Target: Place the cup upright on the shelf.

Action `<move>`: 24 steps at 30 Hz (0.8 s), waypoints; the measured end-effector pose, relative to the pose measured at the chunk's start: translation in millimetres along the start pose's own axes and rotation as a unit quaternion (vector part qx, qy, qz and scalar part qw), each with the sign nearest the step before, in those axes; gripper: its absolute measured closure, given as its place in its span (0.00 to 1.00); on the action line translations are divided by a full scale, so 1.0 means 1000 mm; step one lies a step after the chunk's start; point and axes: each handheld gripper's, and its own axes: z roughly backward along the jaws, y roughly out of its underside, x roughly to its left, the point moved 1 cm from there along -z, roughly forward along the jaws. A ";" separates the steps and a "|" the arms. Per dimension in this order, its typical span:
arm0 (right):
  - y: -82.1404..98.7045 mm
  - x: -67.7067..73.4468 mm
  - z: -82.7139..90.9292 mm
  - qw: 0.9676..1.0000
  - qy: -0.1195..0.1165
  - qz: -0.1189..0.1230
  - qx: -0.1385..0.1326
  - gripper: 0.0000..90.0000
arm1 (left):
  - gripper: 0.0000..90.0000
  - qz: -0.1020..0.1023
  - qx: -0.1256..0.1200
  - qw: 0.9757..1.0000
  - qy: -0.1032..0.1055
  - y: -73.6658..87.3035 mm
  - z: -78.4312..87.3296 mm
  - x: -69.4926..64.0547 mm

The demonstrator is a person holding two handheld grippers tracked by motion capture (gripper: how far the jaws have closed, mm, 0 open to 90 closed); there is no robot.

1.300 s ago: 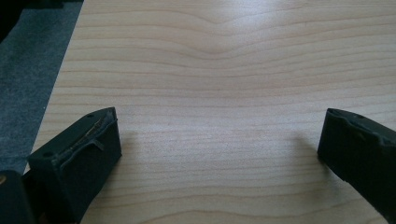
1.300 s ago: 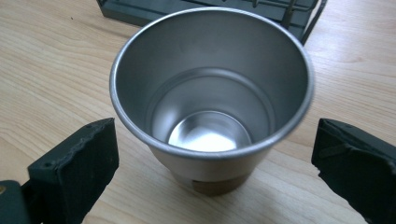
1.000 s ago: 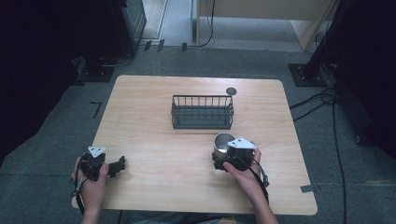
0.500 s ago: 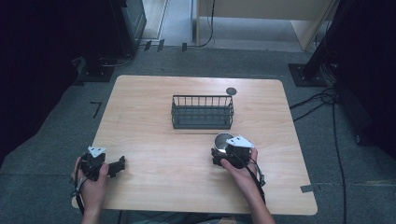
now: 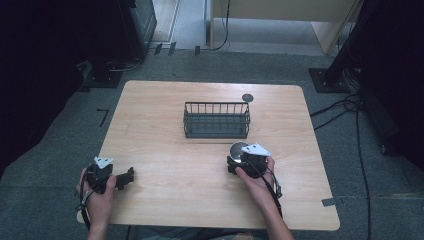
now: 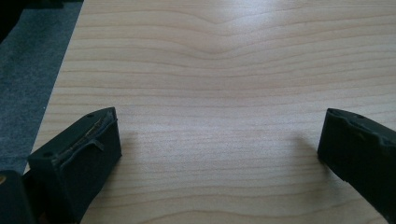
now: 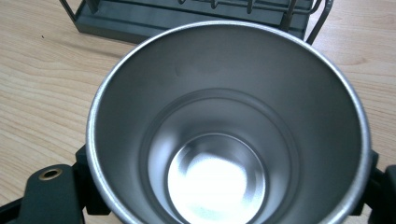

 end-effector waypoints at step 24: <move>-0.031 0.003 0.011 1.000 -0.014 0.013 -0.018 0.20 | 0.00 0.000 0.000 1.000 0.000 0.000 0.000 0.000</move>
